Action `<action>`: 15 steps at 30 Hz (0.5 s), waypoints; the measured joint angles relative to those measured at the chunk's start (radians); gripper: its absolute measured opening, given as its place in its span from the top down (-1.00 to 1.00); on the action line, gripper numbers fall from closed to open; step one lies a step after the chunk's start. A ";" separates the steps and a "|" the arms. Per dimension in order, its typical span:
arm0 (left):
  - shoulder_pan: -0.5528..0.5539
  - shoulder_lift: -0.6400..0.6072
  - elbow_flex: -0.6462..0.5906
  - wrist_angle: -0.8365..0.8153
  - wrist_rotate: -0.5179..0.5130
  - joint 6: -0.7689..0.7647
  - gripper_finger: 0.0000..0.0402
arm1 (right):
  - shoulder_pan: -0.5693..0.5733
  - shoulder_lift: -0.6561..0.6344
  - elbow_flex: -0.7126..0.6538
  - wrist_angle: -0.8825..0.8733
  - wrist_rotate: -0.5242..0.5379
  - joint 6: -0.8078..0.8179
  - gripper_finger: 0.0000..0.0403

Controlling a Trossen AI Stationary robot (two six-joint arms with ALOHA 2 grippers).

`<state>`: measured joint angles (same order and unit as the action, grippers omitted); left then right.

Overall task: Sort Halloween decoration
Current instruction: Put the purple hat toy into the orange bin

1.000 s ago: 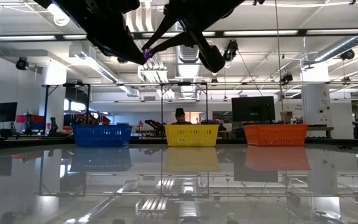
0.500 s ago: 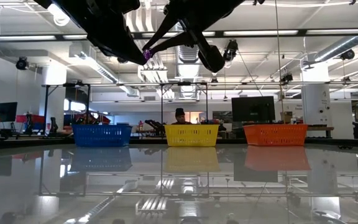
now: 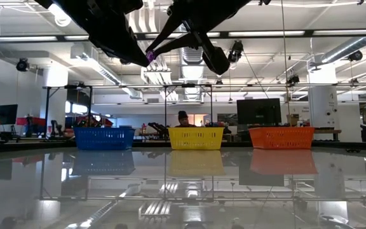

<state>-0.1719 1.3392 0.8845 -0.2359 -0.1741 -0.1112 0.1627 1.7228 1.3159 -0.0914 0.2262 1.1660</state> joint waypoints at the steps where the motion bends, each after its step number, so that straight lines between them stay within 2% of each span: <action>1: 0.000 0.000 0.000 0.000 0.000 0.001 0.99 | 0.000 0.000 0.000 0.000 -0.004 0.001 0.96; 8: 0.000 0.001 0.048 -0.061 -0.001 0.017 1.00 | -0.006 -0.001 0.000 0.001 -0.004 0.047 0.93; 15: 0.001 0.006 0.136 -0.187 -0.030 0.067 1.00 | -0.018 -0.002 0.001 0.006 0.003 0.055 0.74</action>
<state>-0.1704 1.3457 1.0206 -0.4231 -0.2040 -0.0444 0.1446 1.7211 1.3167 -0.0851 0.2292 1.2214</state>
